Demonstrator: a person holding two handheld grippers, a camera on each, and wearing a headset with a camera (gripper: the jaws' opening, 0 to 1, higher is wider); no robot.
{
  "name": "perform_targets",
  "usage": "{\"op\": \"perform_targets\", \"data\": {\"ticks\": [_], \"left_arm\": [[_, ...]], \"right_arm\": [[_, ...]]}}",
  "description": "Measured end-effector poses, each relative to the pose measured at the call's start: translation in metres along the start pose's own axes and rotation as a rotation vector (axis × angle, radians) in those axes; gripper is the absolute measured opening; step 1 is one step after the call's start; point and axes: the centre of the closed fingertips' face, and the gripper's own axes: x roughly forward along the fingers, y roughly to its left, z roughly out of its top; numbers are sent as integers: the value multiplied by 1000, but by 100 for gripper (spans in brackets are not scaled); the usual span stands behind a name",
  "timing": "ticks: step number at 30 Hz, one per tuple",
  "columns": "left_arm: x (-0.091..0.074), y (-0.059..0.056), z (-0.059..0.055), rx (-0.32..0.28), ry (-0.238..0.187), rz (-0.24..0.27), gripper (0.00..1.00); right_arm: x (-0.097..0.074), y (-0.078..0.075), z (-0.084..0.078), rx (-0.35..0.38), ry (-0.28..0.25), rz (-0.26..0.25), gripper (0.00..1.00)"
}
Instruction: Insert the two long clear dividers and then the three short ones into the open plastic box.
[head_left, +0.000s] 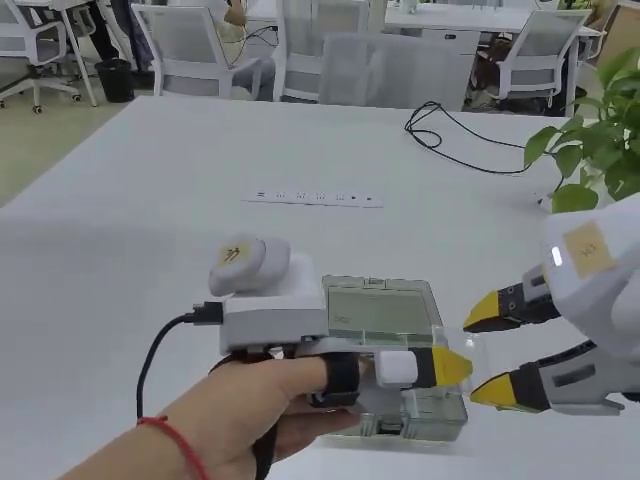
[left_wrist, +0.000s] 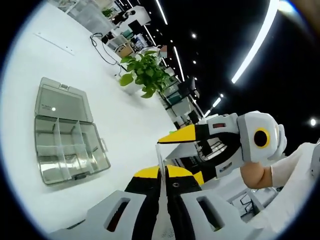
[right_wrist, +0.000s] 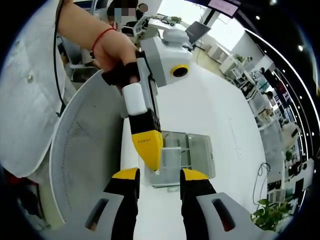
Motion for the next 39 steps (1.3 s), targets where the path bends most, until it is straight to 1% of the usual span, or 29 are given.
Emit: {"op": "perform_targets", "data": {"ticks": [5,9,15,16,17,18,20,21,23,24,25,26,27,28,30,31,33,34,35,36,37,39], "left_arm": [[0,0,-2,7,7,2,0],[-1,0,-3,-15,-2,0,0],[-2,1,-3,-18,-11,5,0],[-2,1,-3,-16,-13,8,0],[-3,3,-2,2,-20,15,0],[-4,3,-2,-1,-17,15,0],[-5,3,-3,19,-11,15,0],[-7,7,-4,75,3,35,0],[-9,9,-6,127,17,44,0],[-9,7,-6,167,18,34,0],[-10,7,-7,190,27,32,0],[-10,7,-9,245,39,34,0],[-11,6,-9,280,39,30,0],[-11,5,-11,310,53,26,0],[-12,5,-13,365,65,18,0],[-13,2,-15,406,71,5,0],[-13,-1,-19,455,89,-15,0],[-14,-1,-19,465,93,-19,0],[-14,-3,-21,491,100,-29,0],[-14,-3,-21,509,97,-32,0],[-15,-3,-24,535,113,-35,0],[-16,-5,-27,576,133,-49,0]], "right_arm": [[0,2,0,-1,2,2,33],[0,3,1,-10,-2,-1,33],[1,3,1,-17,-6,-4,33],[1,2,1,-14,-6,-7,35],[1,2,1,-11,-6,-6,35],[0,2,3,-9,-13,-7,35],[-3,-1,5,12,-35,-7,36],[-4,-1,6,22,-45,-2,36],[-6,-4,8,61,-75,8,36],[-7,-4,8,79,-89,20,36],[-8,-5,8,89,-97,28,35],[-9,-6,8,102,-107,36,34],[-10,-6,8,112,-116,46,34],[-11,-5,9,126,-129,71,33],[-13,-4,10,139,-143,92,32],[-13,-9,8,151,-157,107,32],[-16,-8,12,178,-188,143,30],[-17,-8,14,184,-201,156,28],[-19,-7,15,201,-214,180,27],[-20,-7,16,206,-217,187,27],[-20,-8,14,204,-219,200,26],[-21,-5,15,201,-224,227,25]]}}
